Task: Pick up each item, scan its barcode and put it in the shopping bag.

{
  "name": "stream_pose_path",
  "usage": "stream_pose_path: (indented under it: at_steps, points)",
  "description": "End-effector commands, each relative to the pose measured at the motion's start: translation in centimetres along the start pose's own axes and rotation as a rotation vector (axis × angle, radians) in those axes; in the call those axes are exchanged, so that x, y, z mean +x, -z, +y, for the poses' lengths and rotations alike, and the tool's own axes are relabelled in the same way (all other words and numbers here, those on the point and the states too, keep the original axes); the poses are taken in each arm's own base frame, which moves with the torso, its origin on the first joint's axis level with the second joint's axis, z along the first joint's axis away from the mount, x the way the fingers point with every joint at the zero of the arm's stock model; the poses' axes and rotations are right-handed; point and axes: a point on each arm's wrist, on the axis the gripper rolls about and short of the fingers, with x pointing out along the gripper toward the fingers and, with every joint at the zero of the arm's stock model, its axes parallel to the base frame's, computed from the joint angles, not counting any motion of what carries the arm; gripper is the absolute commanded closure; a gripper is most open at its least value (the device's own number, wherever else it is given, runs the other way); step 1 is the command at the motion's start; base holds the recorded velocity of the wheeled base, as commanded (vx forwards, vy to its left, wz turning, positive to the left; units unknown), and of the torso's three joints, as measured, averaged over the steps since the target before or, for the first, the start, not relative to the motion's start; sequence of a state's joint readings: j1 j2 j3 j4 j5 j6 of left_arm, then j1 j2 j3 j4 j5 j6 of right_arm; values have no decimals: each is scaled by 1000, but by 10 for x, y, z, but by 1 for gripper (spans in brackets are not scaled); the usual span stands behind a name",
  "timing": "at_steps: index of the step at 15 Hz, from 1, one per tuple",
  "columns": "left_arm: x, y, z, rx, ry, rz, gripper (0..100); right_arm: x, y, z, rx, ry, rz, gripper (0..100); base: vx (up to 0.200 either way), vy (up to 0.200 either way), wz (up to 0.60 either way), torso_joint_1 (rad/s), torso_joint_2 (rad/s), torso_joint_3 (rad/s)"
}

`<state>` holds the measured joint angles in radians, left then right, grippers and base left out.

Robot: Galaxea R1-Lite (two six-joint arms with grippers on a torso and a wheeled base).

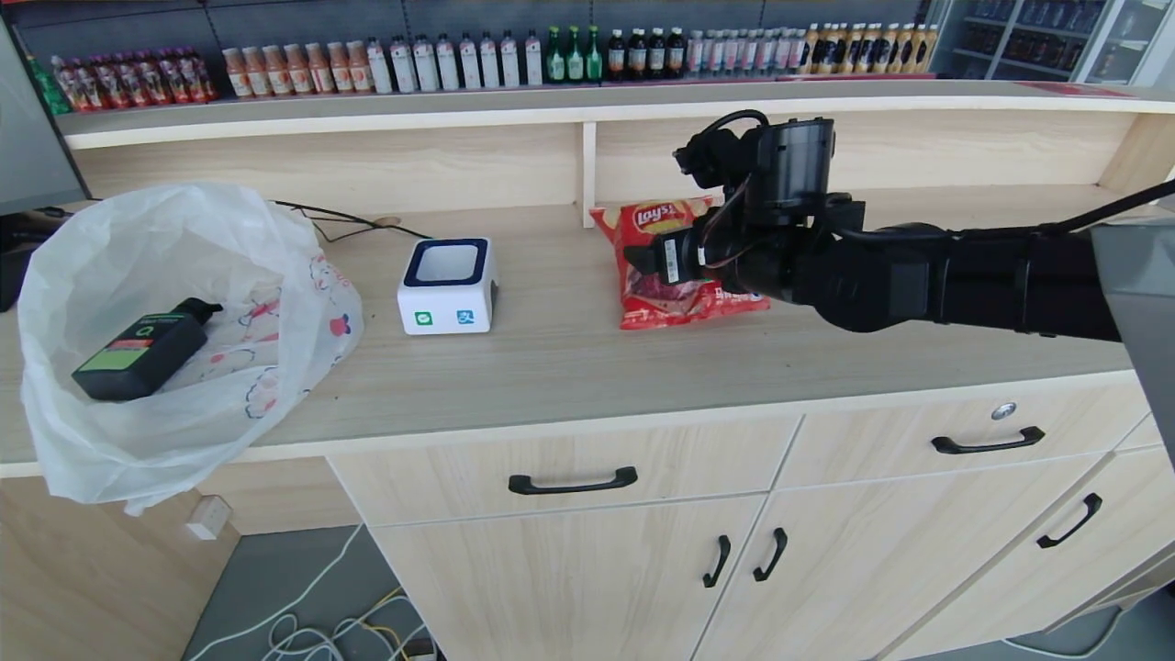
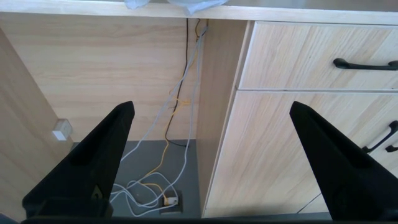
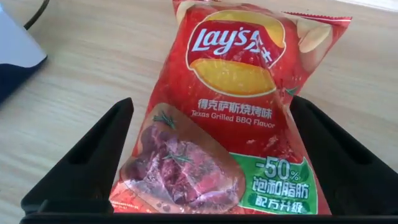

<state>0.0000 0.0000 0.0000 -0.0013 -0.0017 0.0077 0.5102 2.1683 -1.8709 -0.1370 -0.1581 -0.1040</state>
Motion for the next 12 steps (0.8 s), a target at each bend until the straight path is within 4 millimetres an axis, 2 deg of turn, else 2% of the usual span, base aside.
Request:
stream_pose_path:
  at_steps: [1, 12]
  points:
    - [0, 0, 0, 0, 0, 0, 0, 8, 9, 1, -3, 0, 21, 0, 0, 0, 0, 0, 0, 0]
    - [0, 0, 0, 0, 0, 0, 0, 28, 34, 6, -10, -2, 74, 0, 0, 0, 0, 0, 0, 0]
